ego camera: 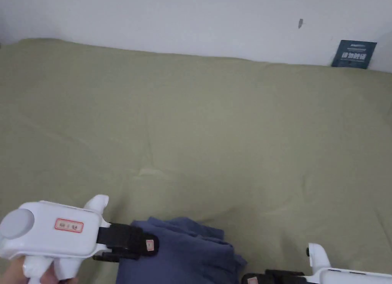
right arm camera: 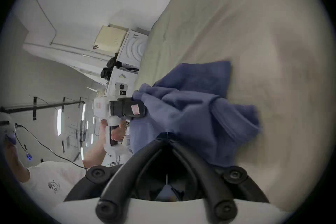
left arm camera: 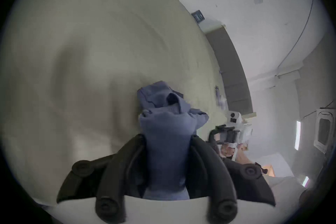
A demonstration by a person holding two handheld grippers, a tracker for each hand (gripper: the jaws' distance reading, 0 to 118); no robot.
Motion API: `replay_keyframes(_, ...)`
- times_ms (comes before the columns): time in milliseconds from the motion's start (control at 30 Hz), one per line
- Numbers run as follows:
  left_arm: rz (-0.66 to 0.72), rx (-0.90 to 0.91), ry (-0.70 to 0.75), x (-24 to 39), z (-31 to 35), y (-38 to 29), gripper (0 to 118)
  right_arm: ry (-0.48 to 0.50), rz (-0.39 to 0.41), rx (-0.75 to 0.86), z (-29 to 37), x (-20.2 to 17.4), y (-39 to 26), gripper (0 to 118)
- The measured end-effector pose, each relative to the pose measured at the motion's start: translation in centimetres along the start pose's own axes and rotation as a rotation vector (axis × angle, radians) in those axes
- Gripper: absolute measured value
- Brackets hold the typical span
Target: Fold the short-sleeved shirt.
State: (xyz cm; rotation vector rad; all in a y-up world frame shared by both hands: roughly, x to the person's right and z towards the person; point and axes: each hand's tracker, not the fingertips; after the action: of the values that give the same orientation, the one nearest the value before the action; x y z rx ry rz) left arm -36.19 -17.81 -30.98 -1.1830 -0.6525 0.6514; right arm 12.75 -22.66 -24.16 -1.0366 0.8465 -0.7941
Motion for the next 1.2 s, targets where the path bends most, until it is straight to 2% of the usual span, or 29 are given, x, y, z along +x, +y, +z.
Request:
replay_keyframes(67, -0.014, 0.042, 0.090, -1.9, 4.6, 1.5, 33, 0.002, 0.034, 0.024, 0.8, -1.2, 0.1, 0)
replay_keyframes(133, 0.030, 0.081, 0.163, -3.7, 9.1, 2.5, 33, -0.022, 0.070, 0.059, 1.7, -2.2, 0.2, 0)
replay_keyframes(267, 0.048, 0.111, 0.322, -8.3, 16.5, 5.2, 32, -0.059, 0.096, 0.107, 3.0, -3.9, 0.6, 0)
replay_keyframes(433, 0.090, 0.098, 0.398, -12.4, 19.9, 8.3, 32, -0.111, 0.102, 0.164, 4.0, -4.4, 1.1, 0)
replay_keyframes(500, 0.115, 0.120, 0.380, -13.2, 20.1, 9.0, 33, -0.122, 0.088, 0.192, 4.3, -4.3, 1.0, 0)
replay_keyframes(533, 0.138, 0.127, 0.370, -13.5, 20.0, 9.2, 48, -0.121, 0.082, 0.194, 4.5, -4.3, 1.1, 0)
replay_keyframes(600, 0.131, 0.116, 0.390, -13.6, 19.6, 9.3, 100, -0.132, 0.077, 0.195, 4.5, -4.3, 1.0, 0)
replay_keyframes(633, 0.127, 0.121, 0.420, -13.9, 19.6, 9.3, 112, -0.142, 0.079, 0.191, 4.5, -4.3, 1.0, 0)
replay_keyframes(700, 0.122, 0.185, 0.484, -13.9, 20.4, 9.1, 112, -0.152, 0.083, 0.180, 4.6, -4.3, 1.1, 0)
replay_keyframes(900, 0.115, 0.279, 0.515, -11.3, 22.6, 7.6, 111, -0.167, 0.125, 0.186, 5.2, -5.5, 1.4, 0)
replay_keyframes(1000, 0.024, 0.342, 0.529, -7.6, 22.0, 6.2, 109, -0.207, 0.181, 0.215, 6.1, -7.0, 1.9, 0)
replay_keyframes(1033, -0.002, 0.347, 0.504, -5.8, 21.3, 5.5, 98, -0.237, 0.205, 0.234, 6.3, -7.8, 2.2, 0)
replay_keyframes(1067, -0.023, 0.364, 0.465, -4.4, 20.7, 5.0, 76, -0.275, 0.233, 0.248, 6.8, -8.4, 2.4, 0)
replay_keyframes(1100, -0.022, 0.348, 0.440, -2.1, 19.3, 4.6, 35, -0.325, 0.265, 0.279, 7.1, -9.3, 2.6, 0)
replay_keyframes(1133, -0.068, 0.353, 0.427, -0.1, 18.0, 3.9, 0, -0.366, 0.291, 0.302, 7.3, -10.2, 2.8, 0)
replay_keyframes(1200, -0.187, 0.391, 0.430, 4.9, 14.5, 2.2, 0, -0.432, 0.348, 0.375, 8.0, -11.9, 3.1, 0)
